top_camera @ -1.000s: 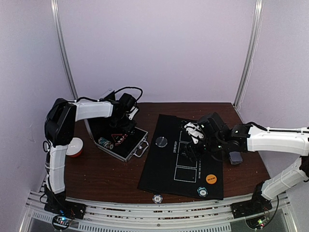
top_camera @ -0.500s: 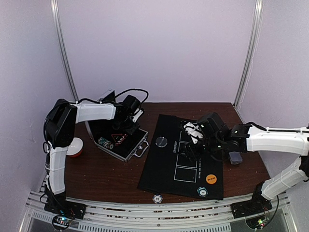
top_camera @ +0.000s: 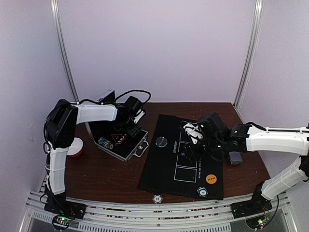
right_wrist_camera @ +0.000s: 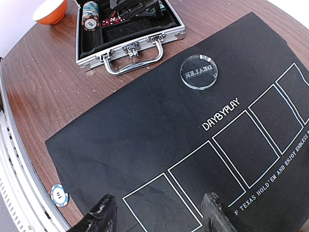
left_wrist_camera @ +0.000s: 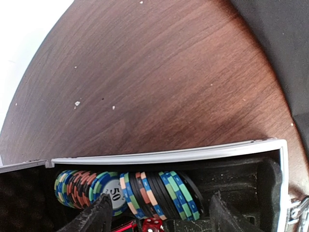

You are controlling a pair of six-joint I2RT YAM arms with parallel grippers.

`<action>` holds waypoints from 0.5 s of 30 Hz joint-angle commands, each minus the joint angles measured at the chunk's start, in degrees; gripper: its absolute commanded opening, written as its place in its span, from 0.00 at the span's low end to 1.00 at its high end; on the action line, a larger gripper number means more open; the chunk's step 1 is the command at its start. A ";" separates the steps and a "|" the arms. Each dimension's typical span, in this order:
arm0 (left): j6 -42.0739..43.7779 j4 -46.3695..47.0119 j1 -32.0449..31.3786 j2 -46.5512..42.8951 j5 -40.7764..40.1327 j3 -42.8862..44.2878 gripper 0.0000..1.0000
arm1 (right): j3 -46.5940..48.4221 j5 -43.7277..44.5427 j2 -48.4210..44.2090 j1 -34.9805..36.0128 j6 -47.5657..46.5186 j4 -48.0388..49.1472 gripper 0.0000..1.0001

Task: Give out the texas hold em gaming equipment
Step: Pick up the pile of poker chips from the chip case.

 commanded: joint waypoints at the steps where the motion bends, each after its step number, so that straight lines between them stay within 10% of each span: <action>1: 1.10 2.20 0.44 0.23 -0.40 -0.09 0.73 | 0.30 -1.03 0.92 -0.22 -0.92 -1.09 0.63; 15: -2.62 0.96 4.12 5.47 7.42 2.84 0.54 | 0.22 -0.67 -0.31 -0.24 -0.91 -2.01 0.63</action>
